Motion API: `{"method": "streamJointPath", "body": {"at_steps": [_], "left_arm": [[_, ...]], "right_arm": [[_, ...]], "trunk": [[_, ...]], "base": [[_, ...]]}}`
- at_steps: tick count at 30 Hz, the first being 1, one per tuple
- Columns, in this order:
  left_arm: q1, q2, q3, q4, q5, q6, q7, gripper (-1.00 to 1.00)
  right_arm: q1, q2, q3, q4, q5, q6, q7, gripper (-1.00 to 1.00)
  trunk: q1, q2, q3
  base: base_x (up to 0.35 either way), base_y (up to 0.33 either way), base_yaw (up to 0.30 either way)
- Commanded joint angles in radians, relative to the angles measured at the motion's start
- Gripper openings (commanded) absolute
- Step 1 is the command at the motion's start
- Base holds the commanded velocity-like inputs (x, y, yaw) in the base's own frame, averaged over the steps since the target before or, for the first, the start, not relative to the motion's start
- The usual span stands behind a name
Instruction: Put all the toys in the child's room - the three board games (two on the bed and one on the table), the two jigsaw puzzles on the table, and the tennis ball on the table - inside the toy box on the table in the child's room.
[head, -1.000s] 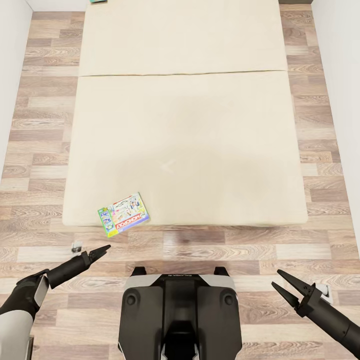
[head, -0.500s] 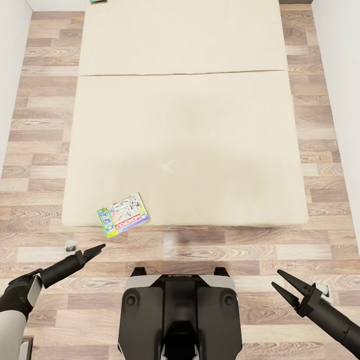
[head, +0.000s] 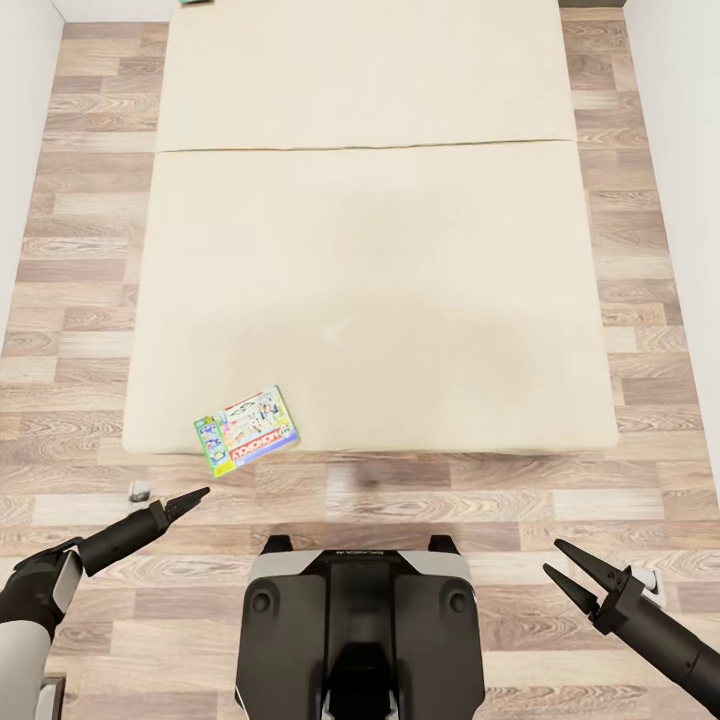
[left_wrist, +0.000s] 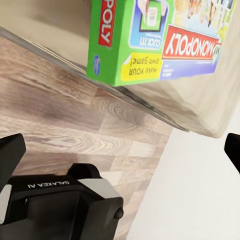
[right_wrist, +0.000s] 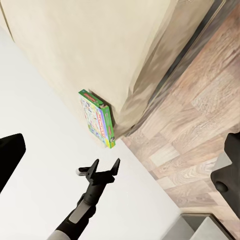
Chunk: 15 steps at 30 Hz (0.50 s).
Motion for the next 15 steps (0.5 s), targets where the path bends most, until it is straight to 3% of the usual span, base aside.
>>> {"method": "streamJointPath", "body": {"at_steps": [1, 15], "left_arm": [[0.0, 0.0, 0.004, 0.0, -0.004, 0.01, -0.005, 1.0], [-0.001, 0.001, 0.004, 0.0, -0.004, 0.009, -0.005, 1.0]], "right_arm": [[0.0, 0.0, -0.001, 0.0, -0.001, 0.005, 0.002, 1.0], [0.0, -0.002, -0.001, 0.0, -0.002, 0.005, 0.003, 1.0]], "trunk": [[0.004, -0.008, -0.004], [0.058, -0.106, -0.048]], "base": [[0.0, 0.0, 0.0], [0.0, 0.0, 0.0]]}}
